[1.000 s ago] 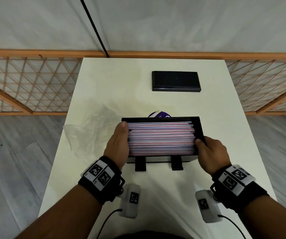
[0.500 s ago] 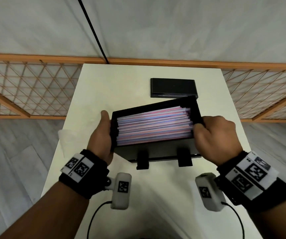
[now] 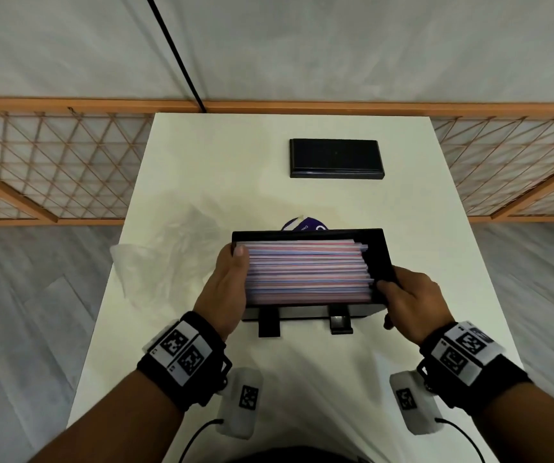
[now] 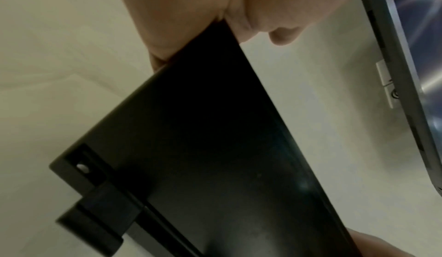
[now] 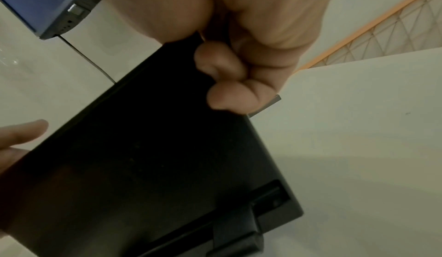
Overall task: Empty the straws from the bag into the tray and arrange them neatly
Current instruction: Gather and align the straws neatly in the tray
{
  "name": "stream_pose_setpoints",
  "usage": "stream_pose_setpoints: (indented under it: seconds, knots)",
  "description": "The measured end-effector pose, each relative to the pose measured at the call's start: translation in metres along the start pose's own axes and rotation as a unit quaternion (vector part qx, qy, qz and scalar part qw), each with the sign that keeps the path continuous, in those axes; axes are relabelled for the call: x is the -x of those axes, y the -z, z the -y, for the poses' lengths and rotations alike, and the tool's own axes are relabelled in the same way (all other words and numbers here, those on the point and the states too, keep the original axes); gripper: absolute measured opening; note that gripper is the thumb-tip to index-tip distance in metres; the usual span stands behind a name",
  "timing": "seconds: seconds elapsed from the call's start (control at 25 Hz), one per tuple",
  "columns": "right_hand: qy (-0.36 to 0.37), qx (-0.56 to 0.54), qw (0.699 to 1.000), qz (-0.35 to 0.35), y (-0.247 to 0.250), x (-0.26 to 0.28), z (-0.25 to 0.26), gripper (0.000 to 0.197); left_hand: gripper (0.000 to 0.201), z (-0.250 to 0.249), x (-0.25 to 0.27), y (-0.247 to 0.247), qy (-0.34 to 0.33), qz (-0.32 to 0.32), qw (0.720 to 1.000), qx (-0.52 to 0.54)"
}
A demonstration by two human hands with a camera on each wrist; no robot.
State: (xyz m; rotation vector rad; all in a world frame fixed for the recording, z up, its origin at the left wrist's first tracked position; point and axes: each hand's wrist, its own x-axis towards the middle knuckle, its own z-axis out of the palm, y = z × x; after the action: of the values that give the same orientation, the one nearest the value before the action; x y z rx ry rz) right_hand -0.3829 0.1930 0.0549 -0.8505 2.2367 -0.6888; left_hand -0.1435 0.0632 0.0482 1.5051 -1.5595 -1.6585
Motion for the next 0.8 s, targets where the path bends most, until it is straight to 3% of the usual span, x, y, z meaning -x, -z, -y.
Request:
stream_pose_setpoints:
  seconds: [0.12,0.2,0.24,0.32,0.36,0.44,0.6,0.8]
  knots:
    - [0.023,0.054,0.998,-0.018,0.007,0.003,0.004,0.012,0.06,-0.003,0.0,0.004,-0.025,-0.084,0.995,-0.047]
    - [0.055,0.079,0.991,-0.094,0.019,0.001,0.018,0.018,0.048,-0.02,-0.002,0.009,-0.075,-0.168,0.978,-0.096]
    - [0.07,0.058,0.99,-0.111,0.023,0.0,0.029,0.017,0.038,-0.028,-0.005,0.01,-0.08,-0.171,0.98,-0.058]
    - [0.058,-0.082,0.994,-0.052,0.019,-0.004,0.054,0.014,0.024,-0.05,-0.008,0.001,0.023,-0.073,0.988,0.135]
    - [0.023,-0.176,0.984,0.007,0.01,-0.006,0.065,0.012,0.025,-0.058,-0.008,-0.006,0.103,-0.01,0.97,0.218]
    - [-0.079,-0.318,0.938,0.11,-0.012,-0.011,0.081,0.01,0.032,-0.064,-0.011,-0.018,0.209,0.066,0.942,0.252]
    - [-0.189,-0.434,0.869,0.145,-0.034,-0.025,0.082,0.01,0.038,-0.057,-0.018,-0.03,0.238,0.052,0.949,0.199]
    - [-0.19,-0.453,0.858,0.151,-0.036,-0.027,0.079,0.007,0.041,-0.049,-0.02,-0.03,0.244,0.042,0.952,0.179]
